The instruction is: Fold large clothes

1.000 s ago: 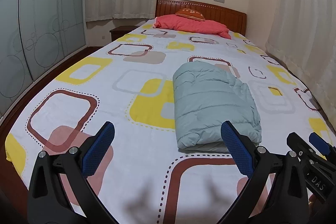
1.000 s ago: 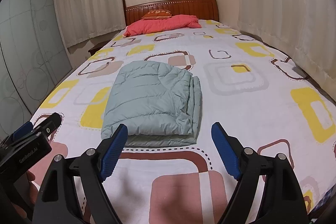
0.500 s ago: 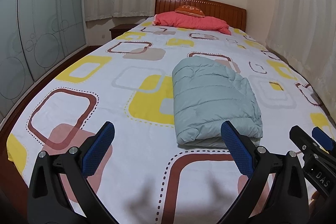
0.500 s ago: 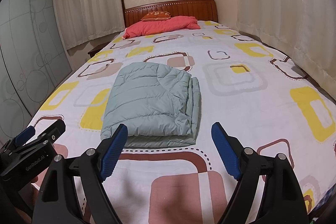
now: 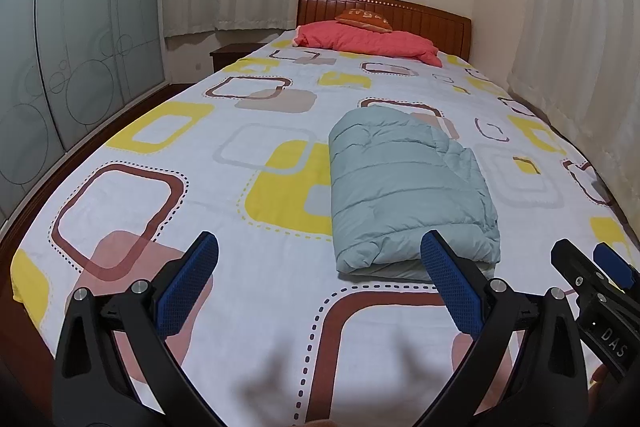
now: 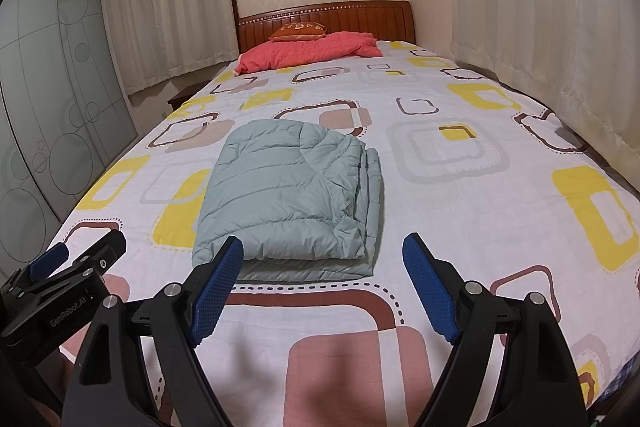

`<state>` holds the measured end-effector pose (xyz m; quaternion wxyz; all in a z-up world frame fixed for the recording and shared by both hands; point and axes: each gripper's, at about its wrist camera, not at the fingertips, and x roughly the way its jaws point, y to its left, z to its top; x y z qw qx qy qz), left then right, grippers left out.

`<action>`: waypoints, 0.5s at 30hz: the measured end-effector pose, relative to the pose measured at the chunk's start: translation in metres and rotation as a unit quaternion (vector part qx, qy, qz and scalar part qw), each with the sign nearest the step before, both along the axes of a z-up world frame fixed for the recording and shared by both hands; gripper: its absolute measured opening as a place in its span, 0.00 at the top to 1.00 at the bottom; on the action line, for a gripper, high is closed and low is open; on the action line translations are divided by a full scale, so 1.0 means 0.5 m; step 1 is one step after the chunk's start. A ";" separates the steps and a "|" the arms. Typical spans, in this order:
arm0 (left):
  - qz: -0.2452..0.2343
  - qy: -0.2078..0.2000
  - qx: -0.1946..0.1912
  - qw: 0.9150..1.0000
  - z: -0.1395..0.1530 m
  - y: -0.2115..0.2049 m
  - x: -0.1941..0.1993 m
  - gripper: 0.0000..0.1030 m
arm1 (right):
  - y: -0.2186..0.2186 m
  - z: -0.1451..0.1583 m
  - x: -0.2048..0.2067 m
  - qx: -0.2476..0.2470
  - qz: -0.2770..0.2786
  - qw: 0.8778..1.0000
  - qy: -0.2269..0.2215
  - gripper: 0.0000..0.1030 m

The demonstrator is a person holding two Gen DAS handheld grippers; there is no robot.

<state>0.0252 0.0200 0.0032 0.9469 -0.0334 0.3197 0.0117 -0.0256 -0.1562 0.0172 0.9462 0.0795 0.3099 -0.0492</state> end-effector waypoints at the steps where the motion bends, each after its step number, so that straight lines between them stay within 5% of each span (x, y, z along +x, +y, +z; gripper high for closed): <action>1: 0.001 0.000 0.001 1.000 0.000 0.000 0.000 0.02 | 0.000 0.000 0.000 0.000 0.000 1.000 -0.001 0.22; 15: -0.001 0.002 0.002 1.000 -0.006 0.003 -0.001 0.02 | 0.004 0.000 0.001 -0.001 0.000 1.000 0.000 0.22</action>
